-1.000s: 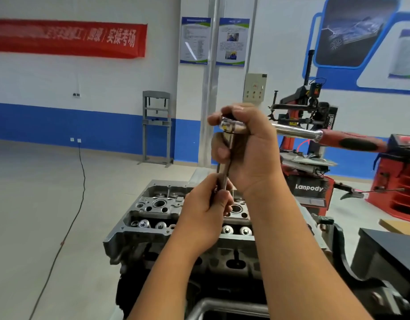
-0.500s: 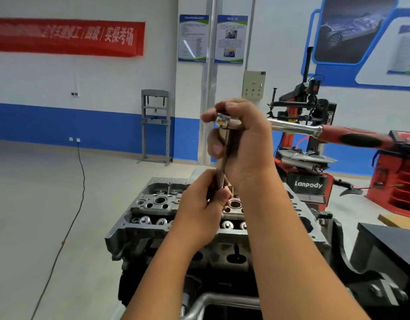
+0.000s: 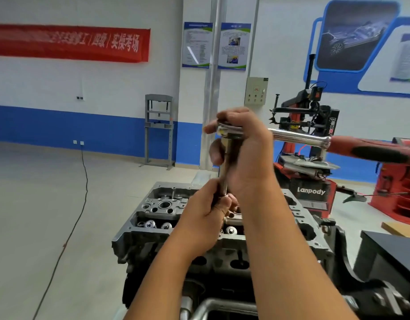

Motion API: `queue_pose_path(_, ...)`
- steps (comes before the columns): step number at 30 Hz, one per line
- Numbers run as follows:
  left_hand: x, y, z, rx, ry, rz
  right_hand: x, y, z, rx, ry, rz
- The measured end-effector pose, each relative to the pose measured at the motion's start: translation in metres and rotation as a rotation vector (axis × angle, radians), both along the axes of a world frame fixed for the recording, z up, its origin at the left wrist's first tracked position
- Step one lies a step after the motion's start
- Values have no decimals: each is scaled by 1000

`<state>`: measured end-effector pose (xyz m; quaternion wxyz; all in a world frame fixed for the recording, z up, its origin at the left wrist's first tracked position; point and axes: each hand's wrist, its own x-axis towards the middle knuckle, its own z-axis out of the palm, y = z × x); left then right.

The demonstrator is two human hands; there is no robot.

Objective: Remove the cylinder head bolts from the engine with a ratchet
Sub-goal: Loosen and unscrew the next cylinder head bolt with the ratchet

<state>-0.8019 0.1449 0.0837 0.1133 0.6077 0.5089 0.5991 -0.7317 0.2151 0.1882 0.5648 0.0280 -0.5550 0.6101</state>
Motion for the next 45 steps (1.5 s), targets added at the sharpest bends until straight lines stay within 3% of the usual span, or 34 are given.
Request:
queue_pose_path(3, 13, 5, 0, 49, -1, 157, 15, -10, 4, -78, 5, 128)
queue_pose_path(5, 18, 8, 1, 63, -28, 197, 14, -16, 2, -135, 91, -47)
queue_pose_path(9, 21, 8, 2, 107, 12, 259, -6, -33, -8, 19, 246, -575)
queue_pose_path(10, 17, 7, 2, 105, 25, 252, -4, -31, -6, 70, 200, -609)
queue_pose_path(11, 12, 5, 1, 98, 31, 220, 0, -23, -2, 147, 23, -628)
queue_pose_path(13, 3, 0, 1, 57, -1, 86, 11, -13, 5, 234, -440, -502)
queue_pose_path(17, 5, -2, 1, 36, -22, 56, 12, -11, 6, -108, -104, 48)
queue_pose_path(19, 11, 3, 0, 53, -34, 119, 16, -12, 6, -102, -51, 116)
queue_pose_path(23, 16, 9, 2, 69, -76, 201, 4, -11, -3, 64, 121, -233)
queue_pose_path(26, 8, 10, 1, 64, -48, 128, -3, -11, -8, 245, 230, -467)
queue_pose_path(28, 3, 7, 2, 33, -70, -4, 0, -10, -6, 282, 190, -425)
queue_pose_path(30, 2, 4, 2, 35, -103, -78, 4, -13, -3, 228, 84, -179)
queue_pose_path(33, 7, 7, 1, 50, -97, 30, 13, -9, 3, 111, -112, 190)
queue_pose_path(35, 13, 11, 0, 81, -106, 89, 19, -5, 3, 68, -151, 253)
queue_pose_path(38, 17, 15, 1, 110, -93, 132, 24, -5, -3, 66, -57, 57)
queue_pose_path(42, 19, 19, -1, 156, -95, 112, 14, -12, -7, 192, -27, -510)
queue_pose_path(45, 11, 15, -1, 152, -159, -39, 7, -19, -7, 217, -101, -543)
